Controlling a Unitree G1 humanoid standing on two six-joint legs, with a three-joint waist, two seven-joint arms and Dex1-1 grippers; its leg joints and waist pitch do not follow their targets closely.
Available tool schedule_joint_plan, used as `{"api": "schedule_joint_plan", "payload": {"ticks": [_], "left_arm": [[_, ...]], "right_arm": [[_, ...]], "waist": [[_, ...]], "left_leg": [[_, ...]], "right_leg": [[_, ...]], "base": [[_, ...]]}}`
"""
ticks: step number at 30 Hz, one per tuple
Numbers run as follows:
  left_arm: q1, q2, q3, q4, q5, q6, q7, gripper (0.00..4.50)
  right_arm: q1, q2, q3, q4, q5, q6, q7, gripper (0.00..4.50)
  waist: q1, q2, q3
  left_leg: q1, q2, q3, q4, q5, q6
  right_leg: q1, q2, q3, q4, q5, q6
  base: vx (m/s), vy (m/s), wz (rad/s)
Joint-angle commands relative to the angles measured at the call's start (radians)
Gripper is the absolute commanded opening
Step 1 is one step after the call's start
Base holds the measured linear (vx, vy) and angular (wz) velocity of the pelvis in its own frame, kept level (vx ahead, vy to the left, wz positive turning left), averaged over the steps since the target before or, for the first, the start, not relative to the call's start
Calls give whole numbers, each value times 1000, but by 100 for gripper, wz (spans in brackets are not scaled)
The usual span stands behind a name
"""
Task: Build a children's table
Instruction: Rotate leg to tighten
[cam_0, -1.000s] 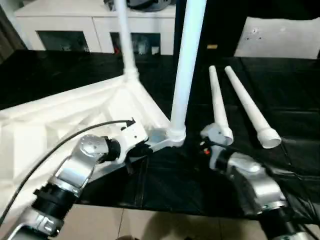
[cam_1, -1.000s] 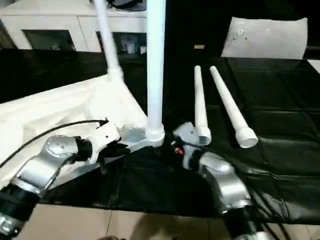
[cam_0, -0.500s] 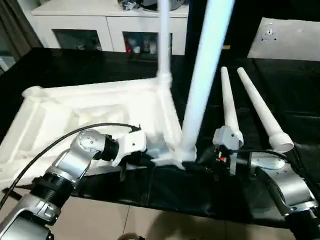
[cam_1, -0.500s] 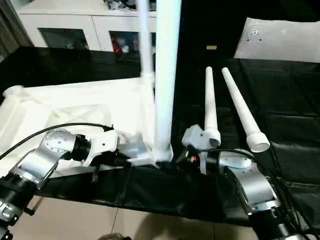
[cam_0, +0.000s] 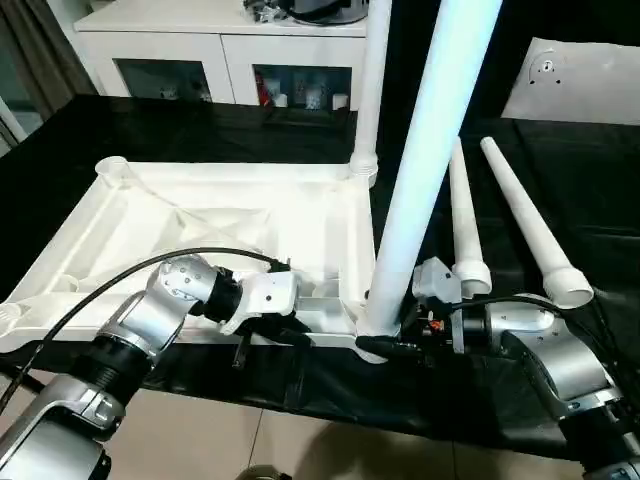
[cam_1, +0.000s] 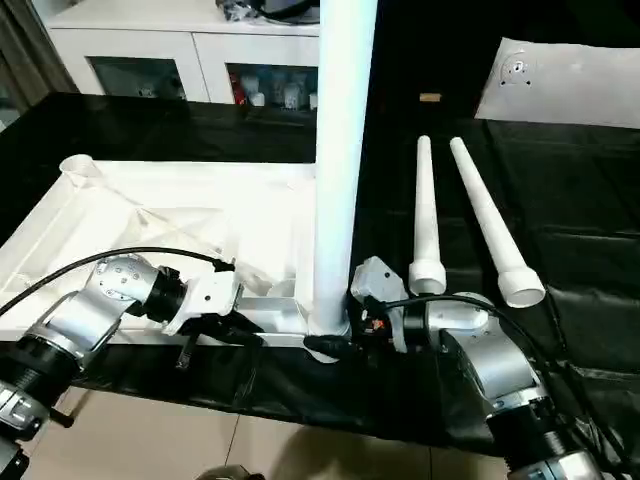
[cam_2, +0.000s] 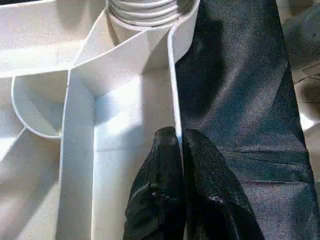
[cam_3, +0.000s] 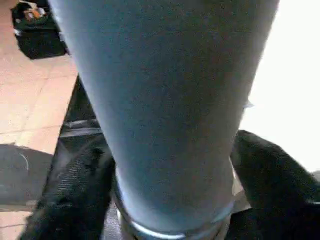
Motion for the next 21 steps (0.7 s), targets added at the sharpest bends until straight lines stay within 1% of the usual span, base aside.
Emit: {"api": "schedule_joint_plan", "payload": {"ticks": [1,4,6,7,9,10,13,15,16,17,18,19,20,21], "left_arm": [[3,6,-45,13,50,-24,-45,0],[5,9,-45,17,49,-29,-45,0],[10,12,-46,20,52,-37,-43,0],[12,14,-45,21,53,-37,-42,0],[16,15,-43,22,52,-38,-40,0],[21,17,-42,21,50,-37,-39,0],[30,14,-36,19,46,-31,-29,0],[36,12,-28,16,38,-25,-23,0],[43,-1,-9,8,18,3,-3,0],[46,-5,-2,5,12,15,6,0],[56,-24,26,-9,-9,60,49,0],[62,-38,45,-17,-15,85,91,0],[69,-56,66,-26,-19,122,141,0],[75,-71,84,-37,-21,153,187,0]], "right_arm": [[-17,1,10,5,8,8,16,327],[-17,5,8,14,12,10,23,318],[-14,13,7,27,16,8,26,295],[-12,17,6,28,19,10,25,287],[-8,22,7,29,23,17,23,276],[-2,27,10,29,21,15,20,273],[13,38,9,28,26,22,13,272],[21,48,4,26,32,30,3,272],[28,63,-2,27,35,44,-23,272],[31,70,-5,28,35,47,-36,272],[40,100,-18,35,33,56,-93,272],[43,127,-31,42,28,63,-146,272],[45,159,-46,53,20,66,-209,272],[45,190,-60,62,13,67,-266,272]], "waist": [[-2,-10,-64],[-1,-8,-64],[-1,-8,-65],[0,-5,-65],[-2,-6,-64],[-2,-3,-64],[-2,-5,-64],[-3,-3,-64],[-3,0,-64],[-4,-2,-65],[-6,-1,-63],[-8,0,-59],[-11,-1,-58],[-20,1,-52]], "left_leg": [[0,88,-31,-61,-127,81],[1,89,-31,-60,-131,77],[1,90,-32,-61,-130,76],[1,90,-33,-61,-130,75],[0,89,-32,-61,-139,73],[1,88,-32,-61,-143,70],[1,87,-31,-61,-140,69],[2,88,-31,-61,-143,70],[2,88,-32,-62,-150,67],[3,88,-31,-62,-148,65],[3,88,-31,-63,-158,61],[4,86,-32,-66,-178,56],[6,89,-33,-68,-191,46],[8,85,-35,-72,-235,26]], "right_leg": [[52,-112,68,-65,-218,-165],[50,-112,68,-66,-234,-159],[50,-112,68,-65,-231,-158],[50,-112,68,-64,-228,-159],[50,-111,67,-66,-229,-161],[50,-112,67,-67,-235,-160],[50,-111,68,-67,-244,-156],[49,-110,67,-69,-249,-154],[49,-110,67,-69,-259,-151],[49,-110,67,-69,-257,-151],[47,-111,67,-70,-272,-150],[46,-112,66,-78,-323,-140],[45,-113,66,-78,-348,-137],[40,-112,63,-86,-426,-127]], "base": [[0,0,0],[0,0,0],[0,0,0],[0,0,0],[0,0,0],[0,0,0],[0,0,0],[0,0,0],[0,0,0],[0,0,0],[0,0,0],[0,0,0],[0,0,0],[0,0,0]]}}
